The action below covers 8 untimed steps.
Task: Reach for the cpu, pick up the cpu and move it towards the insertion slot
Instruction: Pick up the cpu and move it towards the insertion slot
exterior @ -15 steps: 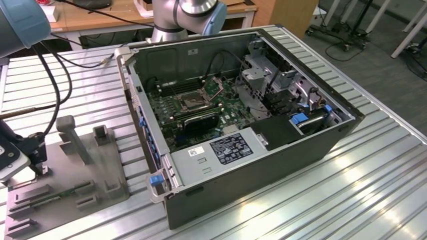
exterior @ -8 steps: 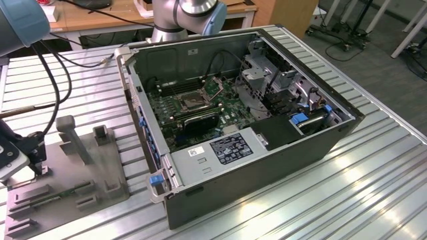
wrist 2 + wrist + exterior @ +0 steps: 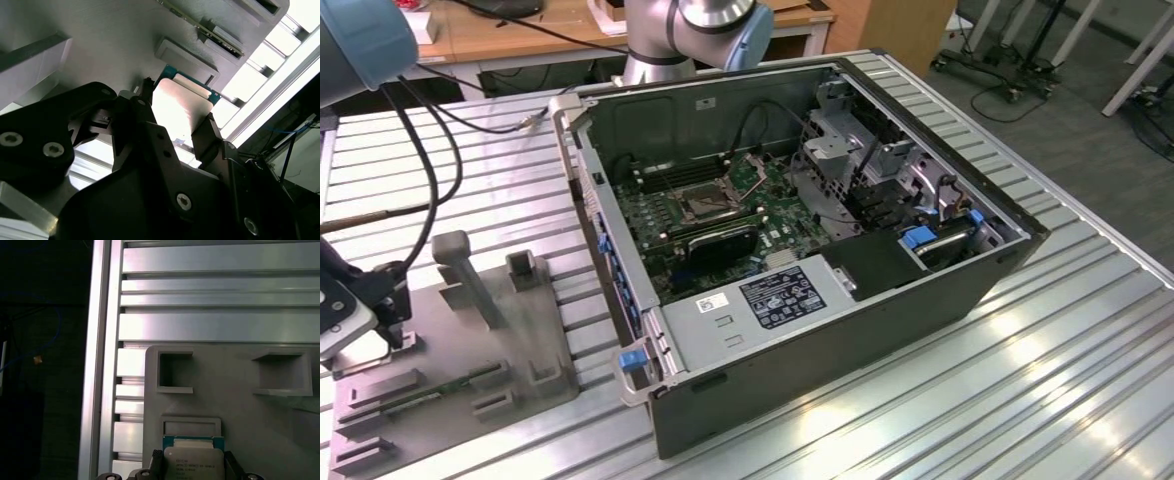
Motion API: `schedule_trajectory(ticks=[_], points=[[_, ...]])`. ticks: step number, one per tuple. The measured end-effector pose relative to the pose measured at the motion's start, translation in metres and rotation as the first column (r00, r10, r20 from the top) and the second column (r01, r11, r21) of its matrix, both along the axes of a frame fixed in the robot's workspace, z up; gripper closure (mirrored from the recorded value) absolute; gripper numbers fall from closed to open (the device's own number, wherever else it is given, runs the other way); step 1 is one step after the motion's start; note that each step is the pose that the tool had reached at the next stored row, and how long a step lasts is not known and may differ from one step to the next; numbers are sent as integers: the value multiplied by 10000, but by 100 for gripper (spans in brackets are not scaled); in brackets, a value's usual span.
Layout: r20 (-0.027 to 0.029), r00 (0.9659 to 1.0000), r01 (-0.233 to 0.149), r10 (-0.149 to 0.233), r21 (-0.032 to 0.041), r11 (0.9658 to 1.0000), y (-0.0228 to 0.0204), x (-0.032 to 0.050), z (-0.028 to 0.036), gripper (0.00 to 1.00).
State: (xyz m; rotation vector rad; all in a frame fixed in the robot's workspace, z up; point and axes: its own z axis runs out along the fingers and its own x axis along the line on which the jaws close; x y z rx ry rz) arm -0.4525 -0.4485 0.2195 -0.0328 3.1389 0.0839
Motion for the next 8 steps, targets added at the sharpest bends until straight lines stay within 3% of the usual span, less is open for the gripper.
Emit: schedule_trajectory(ticks=[8], points=[[1, 10000, 0, 0, 0, 10000, 0, 0, 24, 45]])
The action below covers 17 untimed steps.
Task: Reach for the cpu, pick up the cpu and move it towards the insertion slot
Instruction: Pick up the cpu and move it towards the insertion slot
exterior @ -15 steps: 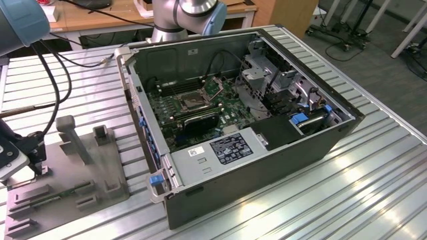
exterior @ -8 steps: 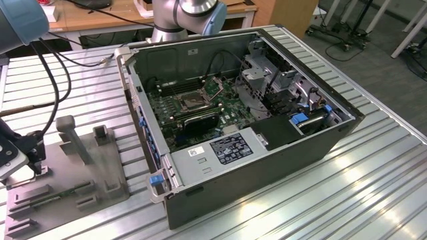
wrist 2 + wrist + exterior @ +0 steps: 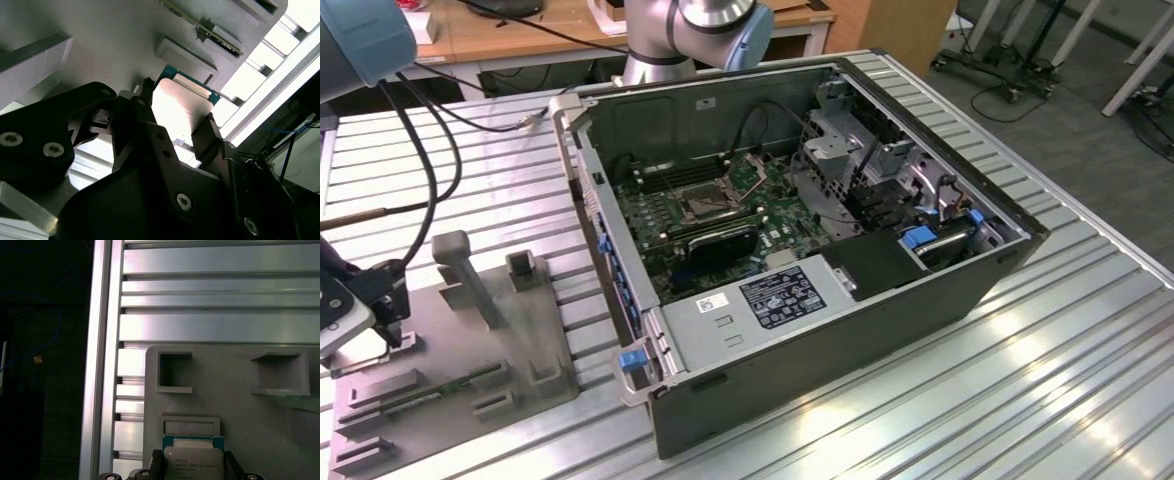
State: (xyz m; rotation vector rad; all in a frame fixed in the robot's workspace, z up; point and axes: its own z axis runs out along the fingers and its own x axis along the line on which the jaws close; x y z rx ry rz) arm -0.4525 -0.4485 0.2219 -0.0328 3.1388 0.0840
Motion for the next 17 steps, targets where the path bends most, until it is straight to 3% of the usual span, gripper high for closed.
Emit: schedule_trajectory(ticks=[17], points=[[-1, 10000, 0, 0, 0, 10000, 0, 0, 43, 45]])
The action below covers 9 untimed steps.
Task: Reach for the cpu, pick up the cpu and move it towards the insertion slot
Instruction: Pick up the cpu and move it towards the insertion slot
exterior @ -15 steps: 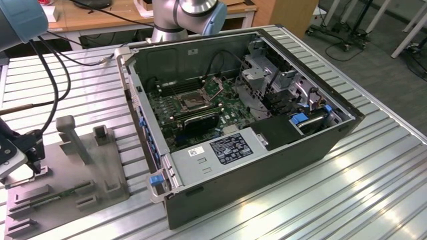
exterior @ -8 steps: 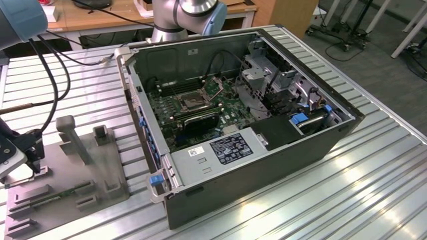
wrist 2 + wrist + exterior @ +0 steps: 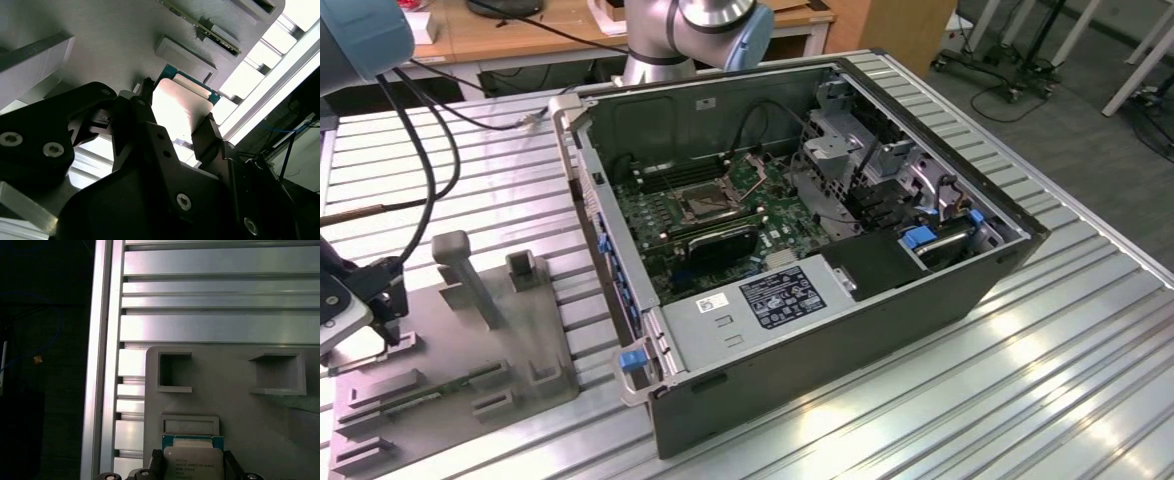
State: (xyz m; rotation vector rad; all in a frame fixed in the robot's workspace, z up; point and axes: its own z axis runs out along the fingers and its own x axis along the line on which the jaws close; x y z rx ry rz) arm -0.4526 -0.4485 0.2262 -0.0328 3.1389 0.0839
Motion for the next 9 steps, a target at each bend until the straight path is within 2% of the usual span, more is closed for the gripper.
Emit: schedule_trajectory(ticks=[9], points=[[2, 10000, 0, 0, 1, 10000, 0, 0, 21, 45]])
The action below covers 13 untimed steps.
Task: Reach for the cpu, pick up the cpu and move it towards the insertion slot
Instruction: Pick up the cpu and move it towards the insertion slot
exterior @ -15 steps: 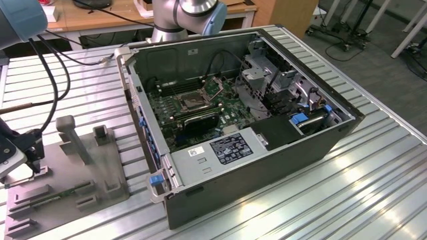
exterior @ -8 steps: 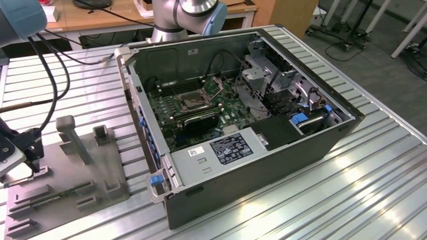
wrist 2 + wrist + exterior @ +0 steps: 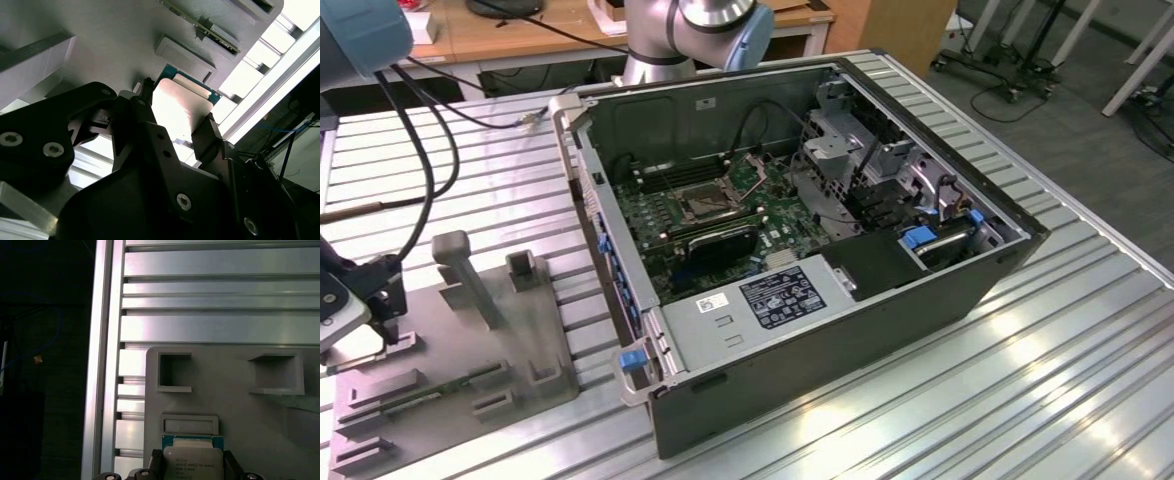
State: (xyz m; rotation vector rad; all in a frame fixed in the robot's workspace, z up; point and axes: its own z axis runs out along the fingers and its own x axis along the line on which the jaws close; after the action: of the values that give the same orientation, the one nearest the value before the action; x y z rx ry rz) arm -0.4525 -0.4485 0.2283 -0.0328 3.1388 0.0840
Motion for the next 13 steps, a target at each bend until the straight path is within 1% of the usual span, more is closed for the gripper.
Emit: schedule_trajectory(ticks=[4, 6, 13], points=[[-1, 10000, -1, 1, -1, 10000, 0, 0, 7, 45], [-1, 10000, 0, 0, -1, 10000, 0, 0, 24, 45], [0, 10000, 0, 0, 0, 10000, 0, 0, 33, 45]])
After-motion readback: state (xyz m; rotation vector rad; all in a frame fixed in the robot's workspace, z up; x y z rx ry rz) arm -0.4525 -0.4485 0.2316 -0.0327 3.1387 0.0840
